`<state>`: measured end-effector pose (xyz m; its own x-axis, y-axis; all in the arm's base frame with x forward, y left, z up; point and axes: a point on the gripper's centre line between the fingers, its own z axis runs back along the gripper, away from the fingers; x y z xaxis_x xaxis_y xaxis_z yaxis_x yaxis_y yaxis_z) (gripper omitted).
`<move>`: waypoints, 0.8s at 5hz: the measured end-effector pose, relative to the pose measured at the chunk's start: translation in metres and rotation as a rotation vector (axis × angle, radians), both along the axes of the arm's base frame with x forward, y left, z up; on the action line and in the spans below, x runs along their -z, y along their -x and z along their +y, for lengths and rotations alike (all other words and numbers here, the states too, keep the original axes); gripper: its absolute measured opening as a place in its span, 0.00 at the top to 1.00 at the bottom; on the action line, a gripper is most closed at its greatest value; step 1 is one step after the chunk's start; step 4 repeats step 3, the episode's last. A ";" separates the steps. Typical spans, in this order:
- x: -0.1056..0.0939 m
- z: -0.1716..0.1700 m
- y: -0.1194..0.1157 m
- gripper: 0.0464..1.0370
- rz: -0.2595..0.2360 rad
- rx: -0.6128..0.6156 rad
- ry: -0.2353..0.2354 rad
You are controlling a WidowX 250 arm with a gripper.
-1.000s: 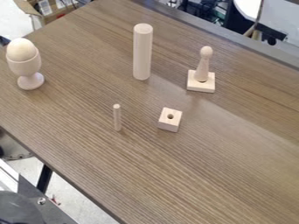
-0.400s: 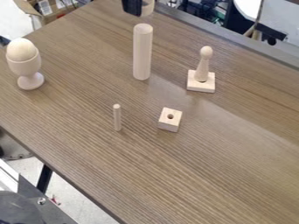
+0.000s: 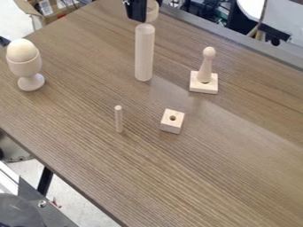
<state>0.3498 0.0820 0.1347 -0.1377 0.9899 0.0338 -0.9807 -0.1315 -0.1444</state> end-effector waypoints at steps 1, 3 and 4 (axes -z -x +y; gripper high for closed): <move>0.003 -0.001 0.001 0.26 0.003 -0.002 0.006; 0.008 -0.002 0.005 0.26 0.023 -0.017 0.015; 0.008 -0.002 0.005 0.26 0.023 -0.017 0.015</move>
